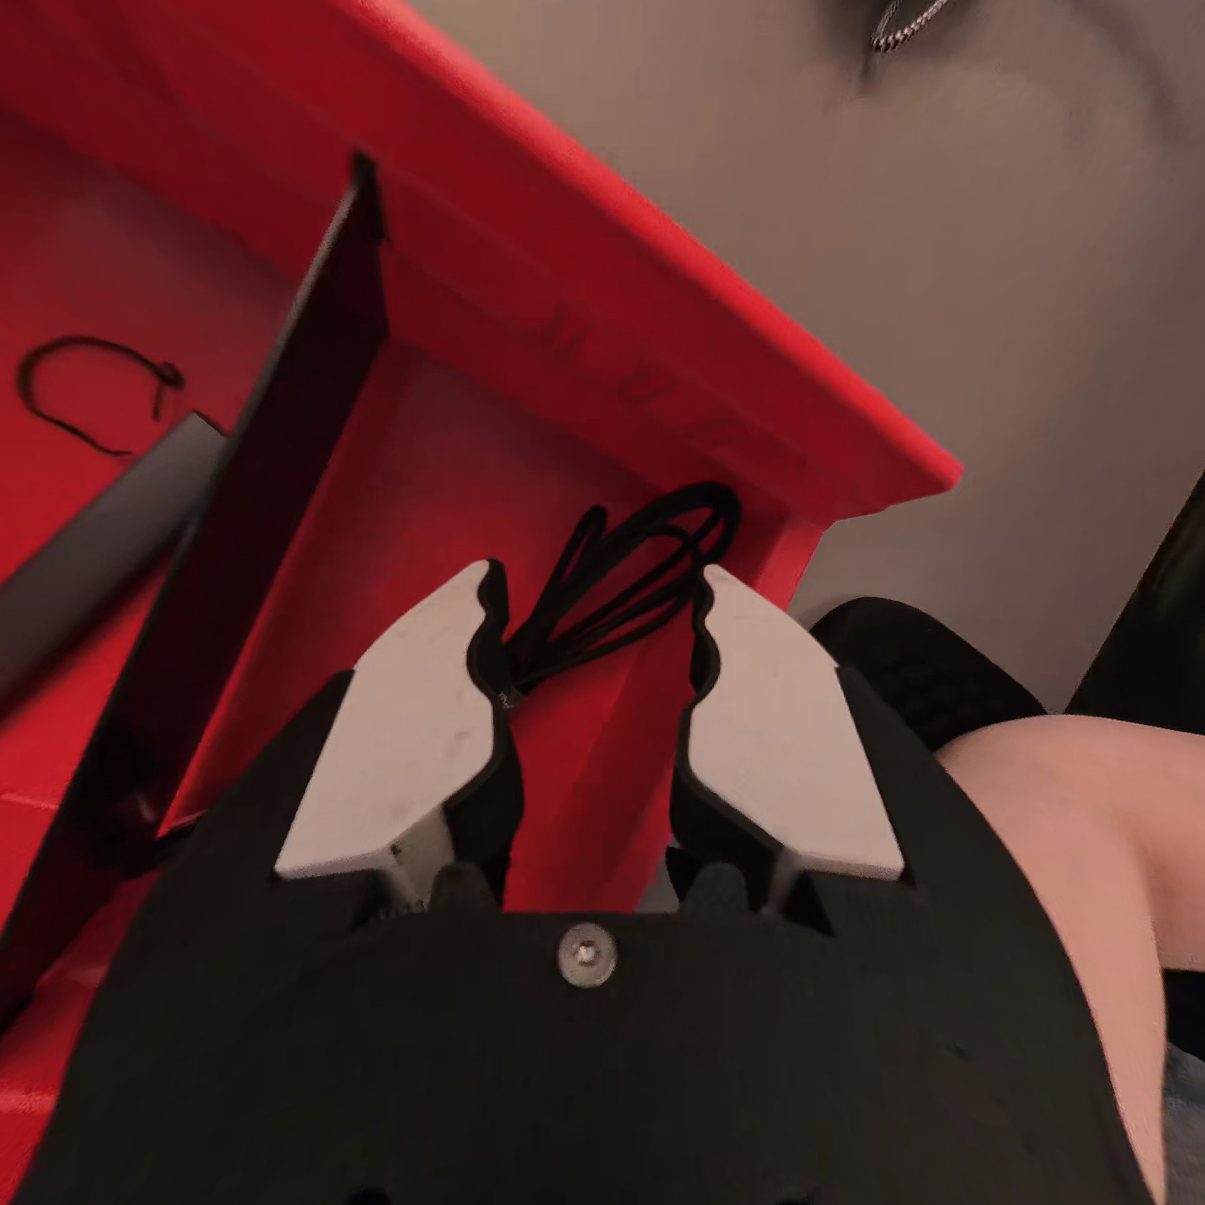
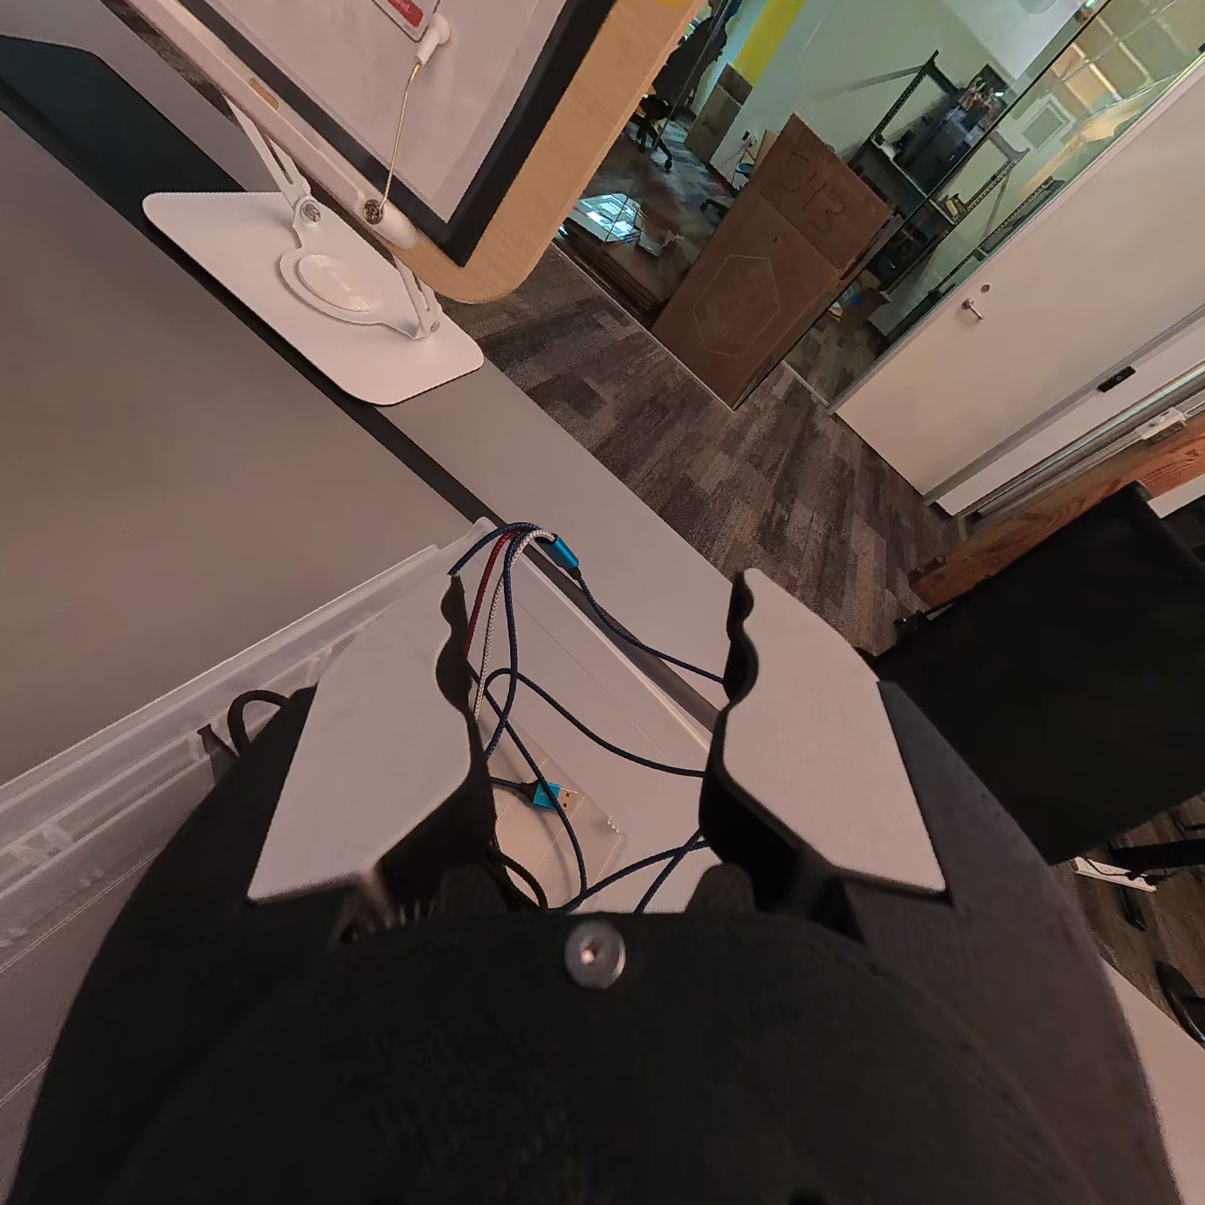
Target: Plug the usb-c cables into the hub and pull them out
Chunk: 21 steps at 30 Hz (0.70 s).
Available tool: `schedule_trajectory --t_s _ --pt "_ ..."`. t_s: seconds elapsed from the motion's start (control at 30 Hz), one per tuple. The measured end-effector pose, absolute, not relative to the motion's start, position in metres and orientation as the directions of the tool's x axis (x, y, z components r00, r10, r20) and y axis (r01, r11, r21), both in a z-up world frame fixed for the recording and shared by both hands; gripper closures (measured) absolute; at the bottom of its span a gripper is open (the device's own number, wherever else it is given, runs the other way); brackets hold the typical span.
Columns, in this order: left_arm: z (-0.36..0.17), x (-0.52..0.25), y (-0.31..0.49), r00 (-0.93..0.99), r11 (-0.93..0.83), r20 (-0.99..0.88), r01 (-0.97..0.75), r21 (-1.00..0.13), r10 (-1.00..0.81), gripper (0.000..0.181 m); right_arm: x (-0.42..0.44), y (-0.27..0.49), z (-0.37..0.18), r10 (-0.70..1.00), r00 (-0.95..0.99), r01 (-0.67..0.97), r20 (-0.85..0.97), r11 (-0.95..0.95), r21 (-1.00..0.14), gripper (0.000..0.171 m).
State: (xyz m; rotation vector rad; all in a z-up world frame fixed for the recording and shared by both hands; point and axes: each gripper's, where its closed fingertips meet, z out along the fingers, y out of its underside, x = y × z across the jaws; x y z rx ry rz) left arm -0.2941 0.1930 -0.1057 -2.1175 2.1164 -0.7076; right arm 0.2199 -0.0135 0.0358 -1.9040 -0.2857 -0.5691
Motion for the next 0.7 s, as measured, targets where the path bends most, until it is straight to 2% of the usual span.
schedule_trajectory --t_s 0.17,0.4,0.57,0.7 --pt "-0.127 -0.301 0.196 -0.036 -0.050 0.292 -0.958 -0.282 -0.956 0.140 0.222 -0.014 0.032 -0.058 0.861 0.442 0.504 -0.403 -0.801 0.093" --pt "-0.149 -0.309 0.199 0.017 -0.065 0.302 -0.987 -0.150 -0.953 0.142 0.221 -0.013 0.027 -0.040 0.864 0.443 0.503 -0.417 -0.794 0.093" --pt "-0.152 -0.311 0.195 0.018 -0.052 0.314 -0.994 -0.100 -0.949 0.154 0.220 -0.013 0.022 -0.024 0.862 0.448 0.506 -0.431 -0.783 0.093" --pt "-0.151 -0.313 0.194 0.038 -0.057 0.327 -0.997 -0.050 -0.944 0.156 0.220 -0.013 0.020 -0.020 0.862 0.447 0.506 -0.437 -0.780 0.093"
